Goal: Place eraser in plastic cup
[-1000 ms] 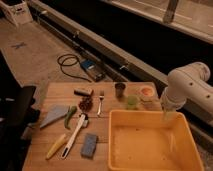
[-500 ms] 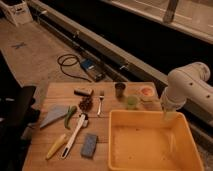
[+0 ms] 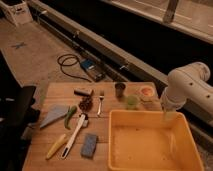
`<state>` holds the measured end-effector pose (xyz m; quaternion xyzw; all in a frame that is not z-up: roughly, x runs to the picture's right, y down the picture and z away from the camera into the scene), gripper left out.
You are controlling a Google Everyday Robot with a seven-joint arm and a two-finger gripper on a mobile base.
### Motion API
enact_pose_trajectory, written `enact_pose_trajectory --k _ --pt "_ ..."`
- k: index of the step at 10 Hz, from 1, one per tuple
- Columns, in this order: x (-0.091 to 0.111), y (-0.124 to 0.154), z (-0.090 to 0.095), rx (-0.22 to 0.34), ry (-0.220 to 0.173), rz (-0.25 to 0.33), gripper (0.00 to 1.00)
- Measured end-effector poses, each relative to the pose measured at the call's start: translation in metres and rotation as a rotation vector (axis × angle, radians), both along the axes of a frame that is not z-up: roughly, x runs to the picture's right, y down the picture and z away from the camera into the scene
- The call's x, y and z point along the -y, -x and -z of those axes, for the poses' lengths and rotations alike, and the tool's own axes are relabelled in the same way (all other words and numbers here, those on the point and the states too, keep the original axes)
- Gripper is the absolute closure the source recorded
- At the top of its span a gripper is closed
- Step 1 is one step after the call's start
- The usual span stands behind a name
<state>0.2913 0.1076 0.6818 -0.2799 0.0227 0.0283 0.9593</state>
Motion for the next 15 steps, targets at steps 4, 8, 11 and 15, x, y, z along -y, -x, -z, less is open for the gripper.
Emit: enact_pose_trajectory --k 4,8,11,15 --pt "0.0 0.0 0.0 0.0 0.0 0.0 0.35" --pt "0.0 0.0 0.0 0.0 0.0 0.0 0.35" --pt "0.0 0.0 0.0 0.0 0.0 0.0 0.35" --pt "0.021 0.018 0.008 0.077 -0.058 0.099 0.35"
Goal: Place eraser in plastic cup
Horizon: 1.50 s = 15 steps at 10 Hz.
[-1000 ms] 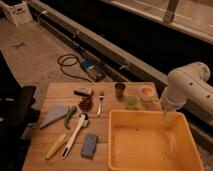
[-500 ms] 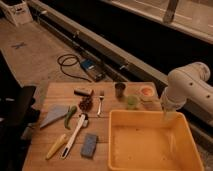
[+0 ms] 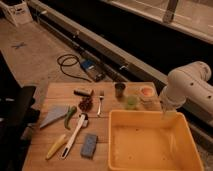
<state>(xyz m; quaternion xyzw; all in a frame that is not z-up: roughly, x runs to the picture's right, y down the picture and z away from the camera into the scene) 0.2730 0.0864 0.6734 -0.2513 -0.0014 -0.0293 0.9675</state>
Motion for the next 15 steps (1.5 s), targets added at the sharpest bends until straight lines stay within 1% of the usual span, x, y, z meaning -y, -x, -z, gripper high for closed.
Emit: enact_pose_trajectory --k 1,2,4,5,6,7,11,12,13,14,15 --pt "0.009 0.013 0.003 0.024 -0.013 0.032 0.35" --pt "0.018 0.04 0.004 0.059 -0.026 0.08 0.35" --pt "0.027 0.086 0.002 0.113 -0.045 0.146 0.35" --pt "0.032 0.112 0.001 0.147 -0.065 0.16 0.35" --pt "0.037 0.14 0.002 0.172 -0.095 0.16 0.35" --pt "0.038 0.149 0.002 0.181 -0.107 0.16 0.35" --pt "0.039 0.148 0.003 0.173 -0.113 0.152 0.35" --pt "0.044 0.14 0.001 0.134 -0.125 0.135 0.35" --pt "0.052 0.139 -0.004 0.12 -0.132 0.123 0.35" --pt "0.06 0.139 -0.012 0.111 -0.135 0.115 0.35" --pt "0.074 0.14 -0.025 0.104 -0.136 0.108 0.35"
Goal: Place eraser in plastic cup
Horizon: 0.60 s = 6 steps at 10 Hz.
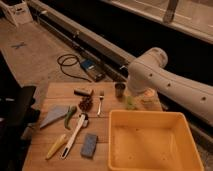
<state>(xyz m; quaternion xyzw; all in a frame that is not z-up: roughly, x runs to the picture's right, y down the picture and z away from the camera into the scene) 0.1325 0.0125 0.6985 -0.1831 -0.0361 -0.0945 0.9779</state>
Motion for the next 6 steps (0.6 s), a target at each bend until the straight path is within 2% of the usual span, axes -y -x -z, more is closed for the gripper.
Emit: enact_pose_trajectory --k 2,4,6 --pt "0.034 0.012 -0.036 0.003 0.004 -0.007 0.35" --pt "0.064 0.041 -0.074 0.033 0.013 -0.01 0.35" --pt "0.073 0.074 -0.09 0.064 0.017 -0.005 0.35"
